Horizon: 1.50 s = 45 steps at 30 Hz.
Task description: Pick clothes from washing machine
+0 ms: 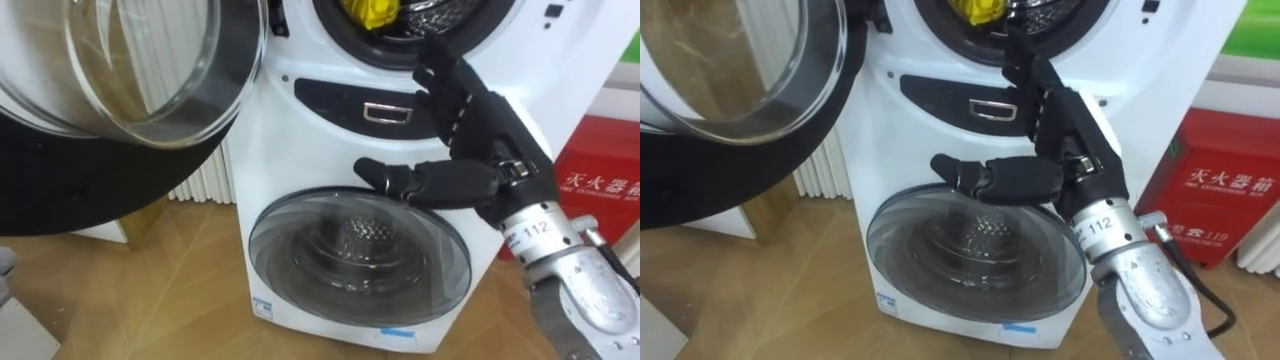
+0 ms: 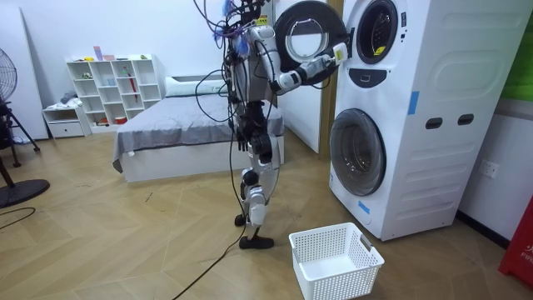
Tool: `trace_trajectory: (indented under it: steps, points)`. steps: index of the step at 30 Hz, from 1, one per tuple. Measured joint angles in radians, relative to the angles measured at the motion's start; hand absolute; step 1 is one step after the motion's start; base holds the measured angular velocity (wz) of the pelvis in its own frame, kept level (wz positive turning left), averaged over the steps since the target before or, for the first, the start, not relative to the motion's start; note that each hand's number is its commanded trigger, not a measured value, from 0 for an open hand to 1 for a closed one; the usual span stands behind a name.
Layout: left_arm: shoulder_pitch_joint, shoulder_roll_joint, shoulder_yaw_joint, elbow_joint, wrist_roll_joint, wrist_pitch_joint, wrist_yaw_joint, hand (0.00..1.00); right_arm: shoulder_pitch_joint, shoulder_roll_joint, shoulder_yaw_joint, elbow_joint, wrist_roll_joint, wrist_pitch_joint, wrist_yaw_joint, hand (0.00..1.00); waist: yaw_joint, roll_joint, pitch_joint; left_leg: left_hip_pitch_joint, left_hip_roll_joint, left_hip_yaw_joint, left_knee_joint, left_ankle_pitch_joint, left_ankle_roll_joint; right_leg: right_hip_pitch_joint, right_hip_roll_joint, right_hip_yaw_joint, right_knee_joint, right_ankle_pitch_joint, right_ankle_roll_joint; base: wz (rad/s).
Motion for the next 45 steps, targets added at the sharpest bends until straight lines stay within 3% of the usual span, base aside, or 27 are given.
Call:
trace_trajectory:
  steps: [3,6,8,12,15,16,17,18,19,20,22,23,24,26,28,30,31,32,33,35,36,37,38,39,40,41,45]
  points:
    - [-0.001,-0.001,-0.002,0.001,-0.001,0.000,0.006,0.00,-0.008,-0.001,0.013,0.009,-0.001,0.000,-0.005,0.00,0.013,0.002,0.0019,-0.008,0.007,-0.003,0.037,-0.015,-0.001,0.003,0.002,0.000,0.010,0.000,0.000,-0.06]
    - [0.001,-0.001,-0.003,0.018,-0.004,-0.002,0.012,0.00,-0.036,0.007,0.019,0.059,-0.023,0.000,0.004,0.00,0.018,0.009,0.0057,-0.053,0.040,-0.002,0.170,-0.077,-0.008,0.007,0.022,0.002,0.044,-0.017,-0.008,0.00]
    - [0.010,-0.003,-0.003,0.032,-0.002,0.007,0.009,0.00,-0.044,0.031,0.021,0.077,-0.049,-0.005,0.005,0.00,0.019,0.017,0.0109,-0.129,0.072,-0.006,0.352,-0.122,-0.011,0.005,0.039,0.003,0.081,-0.052,-0.026,0.02]
    - [0.045,-0.007,-0.003,0.030,0.000,0.024,-0.002,0.00,-0.047,0.035,0.024,0.083,-0.048,-0.008,0.004,0.00,0.032,0.021,0.0024,-0.213,0.110,-0.007,0.552,-0.118,-0.007,0.013,0.056,0.016,0.118,-0.087,-0.040,0.02]
    - [0.053,-0.011,-0.022,0.032,-0.001,0.039,-0.015,0.00,-0.057,0.037,0.022,0.090,-0.013,-0.012,-0.018,0.00,0.030,0.015,-0.0003,-0.286,0.061,-0.022,0.484,-0.123,0.001,0.021,0.043,0.027,0.129,-0.114,-0.047,0.18]
    - [0.057,-0.012,-0.021,0.032,-0.001,0.039,-0.015,0.00,-0.058,0.040,0.022,0.091,-0.017,-0.009,-0.019,0.00,0.043,0.013,-0.0009,-0.320,0.039,-0.015,0.386,-0.108,-0.002,0.025,0.033,0.028,0.127,-0.121,-0.039,-0.17]
    - [0.065,-0.011,-0.020,0.032,0.000,0.038,-0.013,0.00,-0.058,0.040,0.023,0.097,-0.013,-0.008,-0.019,0.00,0.057,0.009,-0.0005,-0.342,0.024,-0.004,0.293,-0.034,0.012,0.035,0.022,0.029,0.126,-0.132,-0.033,-0.28]
    - [0.071,-0.009,-0.020,0.033,0.001,0.038,-0.011,0.00,-0.058,0.040,0.024,0.100,-0.007,-0.006,-0.019,0.00,0.064,0.003,-0.0022,-0.342,0.018,-0.003,0.256,0.004,0.015,0.042,0.013,0.035,0.126,-0.137,-0.027,-0.34]
    - [0.077,-0.008,-0.020,0.033,0.001,0.038,-0.011,0.00,-0.063,0.039,0.023,0.100,-0.006,-0.005,-0.020,0.00,0.069,-0.003,-0.0021,-0.337,0.011,0.002,0.206,0.076,0.023,0.054,0.004,0.045,0.121,-0.145,-0.010,-0.22]
    - [0.075,-0.007,-0.019,0.033,0.002,0.036,-0.014,0.00,-0.069,0.039,0.022,0.100,-0.007,-0.006,-0.030,0.00,0.065,-0.011,-0.0041,-0.332,0.003,0.023,0.194,0.109,0.062,0.062,-0.004,0.055,0.111,-0.151,0.004,-0.11]
    - [0.071,-0.009,-0.020,0.032,0.001,0.025,-0.019,0.00,-0.071,0.040,0.022,0.099,-0.015,-0.006,-0.043,0.00,0.059,-0.031,-0.0138,-0.320,-0.027,0.043,0.200,0.096,0.077,0.061,-0.037,0.074,0.103,-0.157,0.024,-0.05]
    - [0.060,-0.013,-0.020,0.026,0.000,0.022,-0.024,0.00,-0.071,0.039,0.022,0.095,-0.019,-0.006,-0.053,0.00,0.049,-0.031,-0.0147,-0.318,-0.037,0.051,0.218,0.071,0.086,0.070,-0.052,0.078,0.105,-0.156,0.034,-0.04]
    - [0.055,-0.013,-0.019,0.026,0.000,0.020,-0.025,0.00,-0.069,0.039,0.022,0.094,-0.024,-0.006,-0.059,0.00,0.041,-0.026,-0.0113,-0.315,-0.043,0.053,0.232,0.055,0.091,0.080,-0.057,0.083,0.109,-0.154,0.043,-0.04]
    - [0.028,-0.003,-0.019,0.026,-0.009,0.019,-0.022,0.00,-0.063,0.039,0.029,0.092,-0.040,-0.006,-0.086,0.00,0.039,-0.010,-0.0015,-0.322,-0.055,0.091,0.311,-0.006,0.107,0.094,-0.083,0.146,0.169,-0.162,0.067,-0.25]
    - [0.009,0.008,-0.019,0.026,-0.010,0.019,-0.018,0.00,-0.062,0.033,0.028,0.079,-0.046,-0.013,-0.094,0.00,0.013,-0.010,-0.0108,-0.282,-0.077,0.097,0.274,-0.042,0.118,0.041,-0.121,0.143,0.318,-0.182,0.104,0.04]
    - [-0.024,0.021,-0.020,0.030,-0.011,0.018,-0.013,0.00,-0.062,0.027,0.014,0.070,-0.068,-0.041,-0.097,0.00,-0.004,-0.012,-0.0065,-0.245,-0.093,0.133,0.264,-0.064,0.140,-0.031,-0.159,0.138,0.490,-0.157,0.138,0.12]
    - [-0.042,0.028,-0.022,0.029,-0.013,0.018,-0.006,0.00,-0.062,0.028,0.016,0.071,-0.082,-0.043,-0.096,0.00,-0.006,-0.006,-0.0045,-0.207,-0.096,0.132,0.244,-0.068,0.144,-0.062,-0.155,0.150,0.573,-0.092,0.142,-0.17]
    - [-0.063,0.033,-0.028,0.026,-0.018,0.017,0.005,0.00,-0.060,0.025,0.019,0.073,-0.095,-0.044,-0.091,0.00,-0.012,0.021,-0.0007,-0.158,-0.089,0.103,0.205,-0.076,0.141,-0.086,-0.144,0.155,0.638,-0.044,0.126,-0.31]
    - [-0.075,0.036,-0.026,0.025,-0.018,0.014,0.014,0.00,-0.059,0.026,0.021,0.075,-0.104,-0.049,-0.090,0.00,-0.007,0.036,-0.0060,-0.124,-0.077,0.084,0.168,-0.082,0.133,-0.125,-0.129,0.159,0.652,-0.089,0.112,-0.21]
    - [-0.106,0.046,-0.030,0.031,-0.018,-0.005,0.015,0.00,-0.057,0.023,0.021,0.074,-0.105,-0.048,-0.084,0.00,-0.013,0.049,0.0006,-0.082,-0.060,0.078,0.125,-0.079,0.129,-0.198,-0.101,0.158,0.610,-0.136,0.101,-0.02]
    - [-0.112,0.049,-0.030,0.030,-0.018,-0.012,0.017,0.00,-0.053,0.023,0.022,0.064,-0.106,-0.048,-0.081,0.00,-0.015,0.049,0.0004,-0.073,-0.056,0.078,0.115,-0.079,0.128,-0.226,-0.095,0.155,0.571,-0.138,0.099,0.05]
    - [-0.116,0.053,-0.041,0.031,-0.029,-0.027,0.027,0.00,-0.027,0.023,0.030,0.033,-0.113,-0.048,-0.081,0.00,-0.021,0.049,0.0004,-0.055,-0.052,0.067,0.100,-0.081,0.125,-0.267,-0.078,0.152,0.448,-0.131,0.092,-0.04]
    - [-0.112,0.050,-0.043,0.030,-0.040,-0.038,0.028,0.00,-0.005,0.022,0.051,0.008,-0.126,-0.052,-0.080,0.00,-0.025,0.047,0.0004,-0.032,-0.052,0.062,0.091,-0.085,0.118,-0.282,-0.065,0.167,0.303,-0.082,0.079,-0.05]
    - [-0.108,0.047,-0.043,0.030,-0.040,-0.040,0.028,0.00,-0.001,0.021,0.063,0.004,-0.126,-0.051,-0.080,0.00,-0.030,0.049,0.0011,-0.023,-0.052,0.058,0.089,-0.091,0.110,-0.290,-0.054,0.179,0.261,-0.023,0.078,0.14]
    - [-0.096,0.043,-0.042,0.031,-0.039,-0.038,0.028,0.00,0.012,0.017,0.082,0.002,-0.121,-0.051,-0.077,0.00,-0.051,0.048,-0.0047,0.007,-0.052,0.047,0.079,-0.098,0.098,-0.273,-0.048,0.185,0.238,0.065,0.061,0.13]
    - [-0.084,0.039,-0.042,0.030,-0.040,-0.039,0.026,0.00,0.016,0.012,0.094,-0.003,-0.104,-0.051,-0.069,0.00,-0.047,0.057,-0.0086,0.031,-0.038,0.045,0.058,-0.103,0.087,-0.243,-0.033,0.176,0.205,0.073,0.050,0.10]
    - [-0.055,0.042,-0.039,0.033,-0.039,-0.026,0.022,0.00,0.016,0.007,0.103,-0.020,-0.049,-0.046,-0.028,0.00,-0.044,0.063,-0.0074,0.033,-0.011,0.052,0.040,-0.098,0.064,-0.210,0.012,0.163,0.122,0.108,0.030,-0.11]
